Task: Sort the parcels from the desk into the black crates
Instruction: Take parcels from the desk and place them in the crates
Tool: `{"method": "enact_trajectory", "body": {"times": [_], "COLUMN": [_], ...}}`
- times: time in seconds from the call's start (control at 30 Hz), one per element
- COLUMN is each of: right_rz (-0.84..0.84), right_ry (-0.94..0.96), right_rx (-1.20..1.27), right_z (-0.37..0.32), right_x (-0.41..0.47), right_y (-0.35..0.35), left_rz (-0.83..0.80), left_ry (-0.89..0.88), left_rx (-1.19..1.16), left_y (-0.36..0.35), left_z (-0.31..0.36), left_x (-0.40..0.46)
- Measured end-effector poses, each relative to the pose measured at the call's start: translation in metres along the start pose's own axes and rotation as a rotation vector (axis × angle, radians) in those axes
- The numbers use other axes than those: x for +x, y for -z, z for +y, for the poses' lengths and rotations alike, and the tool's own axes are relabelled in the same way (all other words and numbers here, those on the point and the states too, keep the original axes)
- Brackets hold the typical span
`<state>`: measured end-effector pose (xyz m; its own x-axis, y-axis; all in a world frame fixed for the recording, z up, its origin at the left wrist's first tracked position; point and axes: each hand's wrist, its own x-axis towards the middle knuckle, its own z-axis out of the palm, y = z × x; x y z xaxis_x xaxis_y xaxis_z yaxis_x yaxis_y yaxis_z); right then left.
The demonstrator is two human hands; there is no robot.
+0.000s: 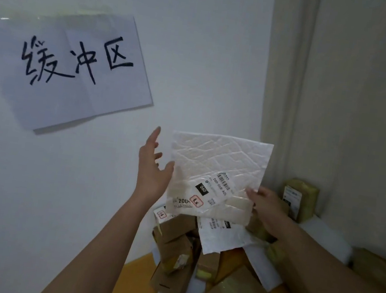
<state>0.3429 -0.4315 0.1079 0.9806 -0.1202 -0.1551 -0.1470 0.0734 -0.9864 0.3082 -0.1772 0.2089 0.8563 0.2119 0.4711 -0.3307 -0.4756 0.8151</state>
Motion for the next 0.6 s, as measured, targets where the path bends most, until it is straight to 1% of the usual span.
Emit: {"method": "enact_trajectory", "body": {"times": [0.2,0.37,0.47,0.53,0.6], "right_rz": [0.055,0.05,0.029,0.011,0.017], "right_ry": [0.078,0.112,0.115,0.121,0.137], "right_rx": [0.199,0.288,0.343,0.34,0.337], "right_z": [-0.042,-0.068,-0.075,-0.078,-0.081], "right_x": [-0.006,-0.015,-0.019,-0.022,-0.023], "right_y": [0.002,0.0,-0.001,-0.002,-0.002], "left_rz": [-0.069,-0.128,-0.191,-0.187,-0.198], "left_ry": [0.291,0.462,0.516,0.508,0.483], "left_rx": [-0.088,-0.191,-0.355,-0.45,-0.498], "left_y": [0.005,0.004,0.004,0.005,0.008], "left_z": [0.002,-0.001,0.001,0.004,0.006], "left_x": [-0.01,-0.017,-0.021,-0.022,-0.023]}}
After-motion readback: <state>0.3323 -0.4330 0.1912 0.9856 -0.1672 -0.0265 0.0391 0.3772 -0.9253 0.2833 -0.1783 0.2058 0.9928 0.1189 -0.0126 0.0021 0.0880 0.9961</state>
